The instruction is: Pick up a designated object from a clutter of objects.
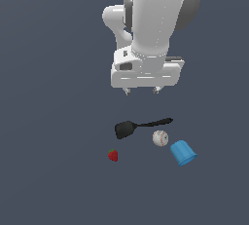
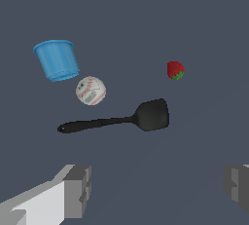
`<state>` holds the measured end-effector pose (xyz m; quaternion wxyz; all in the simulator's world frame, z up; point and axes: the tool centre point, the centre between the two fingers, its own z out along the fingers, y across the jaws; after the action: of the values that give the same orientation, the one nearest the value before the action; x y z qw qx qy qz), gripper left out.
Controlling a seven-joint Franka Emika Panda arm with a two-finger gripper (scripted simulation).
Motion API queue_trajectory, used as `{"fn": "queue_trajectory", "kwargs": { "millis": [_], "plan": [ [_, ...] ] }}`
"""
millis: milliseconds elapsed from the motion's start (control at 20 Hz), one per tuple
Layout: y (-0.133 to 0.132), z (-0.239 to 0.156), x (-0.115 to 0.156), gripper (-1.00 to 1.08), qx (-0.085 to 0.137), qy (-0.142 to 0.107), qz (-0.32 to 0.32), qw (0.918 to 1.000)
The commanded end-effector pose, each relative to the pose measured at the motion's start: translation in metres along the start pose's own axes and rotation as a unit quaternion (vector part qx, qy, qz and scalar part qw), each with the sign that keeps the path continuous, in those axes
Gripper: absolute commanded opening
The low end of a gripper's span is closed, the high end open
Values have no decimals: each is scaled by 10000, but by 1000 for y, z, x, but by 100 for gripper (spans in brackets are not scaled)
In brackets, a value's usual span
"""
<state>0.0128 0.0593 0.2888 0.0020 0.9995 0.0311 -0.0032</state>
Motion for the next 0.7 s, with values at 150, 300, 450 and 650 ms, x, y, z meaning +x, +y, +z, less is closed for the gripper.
{"fn": "queue_trajectory", "kwargs": {
  "millis": [150,300,450,650],
  "plan": [
    [-6,10,6,100,12,0,345,9994],
    [-10,17,11,100,20,0,603,9982],
    [-15,25,16,100,29,0,913,9958],
    [-23,39,24,100,40,-2,1368,9906]
  ]
}}
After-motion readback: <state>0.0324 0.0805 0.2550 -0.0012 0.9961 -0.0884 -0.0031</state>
